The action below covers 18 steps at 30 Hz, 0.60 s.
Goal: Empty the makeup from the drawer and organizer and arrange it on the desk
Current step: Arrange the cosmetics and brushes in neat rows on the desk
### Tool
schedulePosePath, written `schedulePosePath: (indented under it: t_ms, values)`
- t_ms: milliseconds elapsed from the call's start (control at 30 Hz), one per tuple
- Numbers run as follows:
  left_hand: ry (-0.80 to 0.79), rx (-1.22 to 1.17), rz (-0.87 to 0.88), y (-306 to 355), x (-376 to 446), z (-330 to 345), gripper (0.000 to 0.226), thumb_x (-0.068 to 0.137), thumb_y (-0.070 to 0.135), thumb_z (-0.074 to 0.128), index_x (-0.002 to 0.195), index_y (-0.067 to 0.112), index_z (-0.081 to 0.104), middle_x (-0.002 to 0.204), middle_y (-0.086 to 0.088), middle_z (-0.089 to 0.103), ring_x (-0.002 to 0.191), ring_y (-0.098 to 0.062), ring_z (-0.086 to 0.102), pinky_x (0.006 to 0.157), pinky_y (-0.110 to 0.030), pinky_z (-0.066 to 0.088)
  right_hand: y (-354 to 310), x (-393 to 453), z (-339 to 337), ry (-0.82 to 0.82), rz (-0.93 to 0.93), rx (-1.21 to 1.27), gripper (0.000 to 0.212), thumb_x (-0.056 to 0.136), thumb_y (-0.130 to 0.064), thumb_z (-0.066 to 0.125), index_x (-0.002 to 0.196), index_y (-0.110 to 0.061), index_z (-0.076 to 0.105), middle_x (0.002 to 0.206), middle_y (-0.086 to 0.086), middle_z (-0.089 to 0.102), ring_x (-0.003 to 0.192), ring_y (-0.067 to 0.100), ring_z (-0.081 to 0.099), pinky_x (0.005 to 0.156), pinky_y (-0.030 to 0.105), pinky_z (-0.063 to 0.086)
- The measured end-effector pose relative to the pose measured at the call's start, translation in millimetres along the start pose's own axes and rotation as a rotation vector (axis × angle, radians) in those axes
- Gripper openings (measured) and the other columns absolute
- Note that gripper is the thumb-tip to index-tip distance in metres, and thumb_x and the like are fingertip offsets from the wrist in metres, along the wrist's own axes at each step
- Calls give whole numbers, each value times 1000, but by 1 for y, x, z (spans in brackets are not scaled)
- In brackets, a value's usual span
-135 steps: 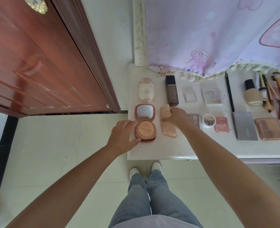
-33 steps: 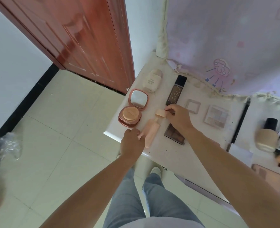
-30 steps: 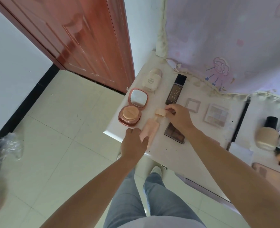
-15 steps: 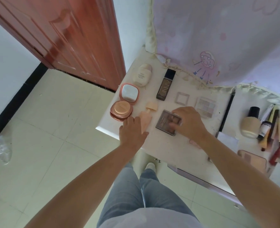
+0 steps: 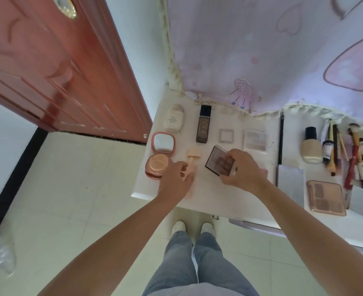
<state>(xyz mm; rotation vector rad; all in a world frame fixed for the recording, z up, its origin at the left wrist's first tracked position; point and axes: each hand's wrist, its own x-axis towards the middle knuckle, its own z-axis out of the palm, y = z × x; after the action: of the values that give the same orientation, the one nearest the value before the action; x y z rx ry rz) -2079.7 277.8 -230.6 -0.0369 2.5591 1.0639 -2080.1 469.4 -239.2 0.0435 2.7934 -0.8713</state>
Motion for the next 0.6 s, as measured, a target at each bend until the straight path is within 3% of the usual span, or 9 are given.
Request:
schedulePosePath:
  t_ms: [67,133,267,367,433,533,600]
  values:
    - [-128,-213,-3,8,4,-7,42,86,16,61,125,5,50,103,1,57,84,-8,53,71,-11,42,-7,-15,-16,0,7,164,46,61,-13,76,102,-5,57,96,5,56,94,23,53,72,10,35]
    - [-276,-337,43,17,5,-16,54,81,11,67,130,8,45,102,7,54,83,-1,54,71,-10,46,-15,-32,-35,-17,-49,235,52,56,-24,74,103,-7,59,98,2,58,94,20,55,80,15,41]
    - [-472,-378,213,43,3,-34,77,71,0,73,136,17,35,118,9,48,97,1,53,81,-21,51,-35,-56,-68,-64,-137,265,50,57,-22,72,102,-4,61,99,-7,54,88,10,55,76,-2,39]
    - [-559,-386,316,62,1,-40,79,68,-5,75,126,29,34,117,9,49,96,-1,54,84,-21,49,-40,-63,-82,-52,-143,286,46,57,-17,72,101,-6,62,104,-15,51,92,0,53,79,-7,34]
    - [-580,-414,347,71,-1,-41,79,61,1,80,119,32,37,110,9,53,93,-2,56,84,-20,49,-39,-67,-87,-57,-90,344,43,62,-5,77,99,-15,60,112,-19,46,103,-1,50,84,-5,35]
    - [-494,-405,396,80,-4,-39,67,49,23,78,105,38,45,101,14,56,85,6,58,81,-16,51,-33,-70,-87,-41,-54,472,51,70,6,70,96,-35,54,124,-20,38,119,-3,43,88,-2,37]
    - [-380,-315,439,84,-4,-35,70,54,16,82,113,28,47,100,15,53,81,14,55,76,-8,48,-32,-70,-86,-62,0,531,52,76,4,65,98,-41,51,130,-21,32,121,-5,37,87,2,41]
